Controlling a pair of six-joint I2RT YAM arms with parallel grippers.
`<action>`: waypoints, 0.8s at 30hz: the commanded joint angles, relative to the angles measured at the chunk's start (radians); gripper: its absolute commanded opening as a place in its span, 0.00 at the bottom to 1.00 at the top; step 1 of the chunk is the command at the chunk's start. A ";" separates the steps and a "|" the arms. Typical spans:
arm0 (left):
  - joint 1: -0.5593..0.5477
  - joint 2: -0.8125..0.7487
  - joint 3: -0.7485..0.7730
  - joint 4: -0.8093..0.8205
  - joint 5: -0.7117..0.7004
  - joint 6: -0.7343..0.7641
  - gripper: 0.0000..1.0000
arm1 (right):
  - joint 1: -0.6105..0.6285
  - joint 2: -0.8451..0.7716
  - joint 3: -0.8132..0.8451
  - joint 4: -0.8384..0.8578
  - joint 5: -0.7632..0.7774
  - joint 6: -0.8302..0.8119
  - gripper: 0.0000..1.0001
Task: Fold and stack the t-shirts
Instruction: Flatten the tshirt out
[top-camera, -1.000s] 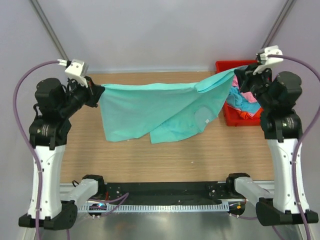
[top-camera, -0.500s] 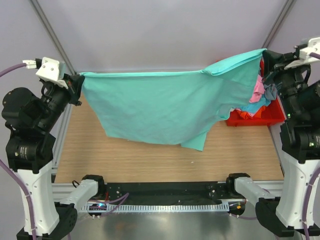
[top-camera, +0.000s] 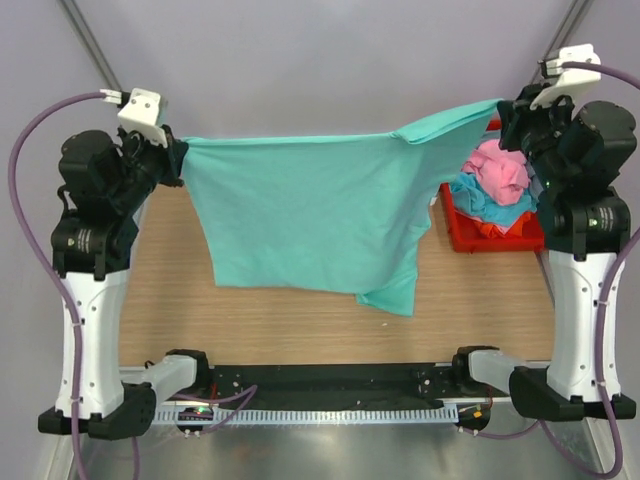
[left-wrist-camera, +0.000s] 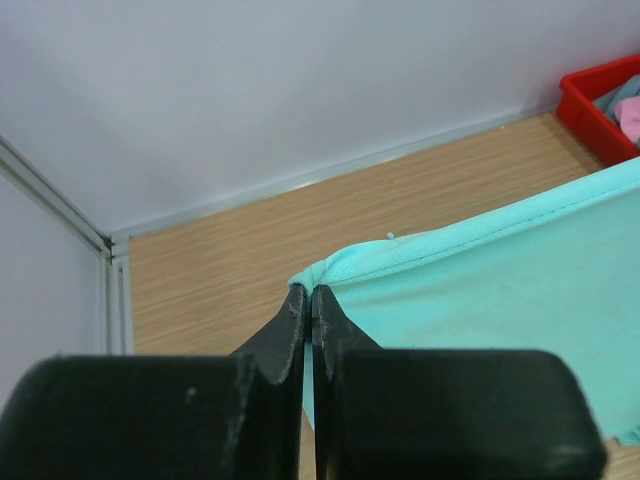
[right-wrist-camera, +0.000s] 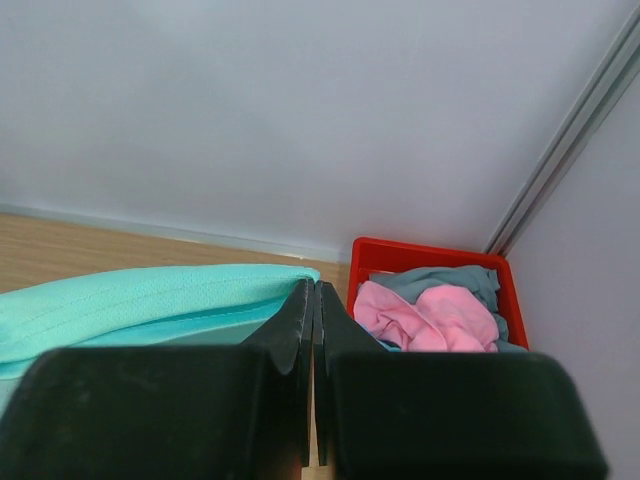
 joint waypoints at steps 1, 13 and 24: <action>0.002 -0.098 0.086 0.026 -0.005 -0.010 0.00 | -0.006 -0.095 0.068 0.025 0.018 -0.002 0.01; 0.004 -0.320 0.237 -0.181 -0.026 0.048 0.00 | -0.008 -0.350 0.159 -0.081 -0.023 -0.054 0.01; 0.004 -0.279 0.253 -0.156 -0.092 0.123 0.00 | -0.008 -0.279 0.292 -0.081 -0.009 -0.086 0.01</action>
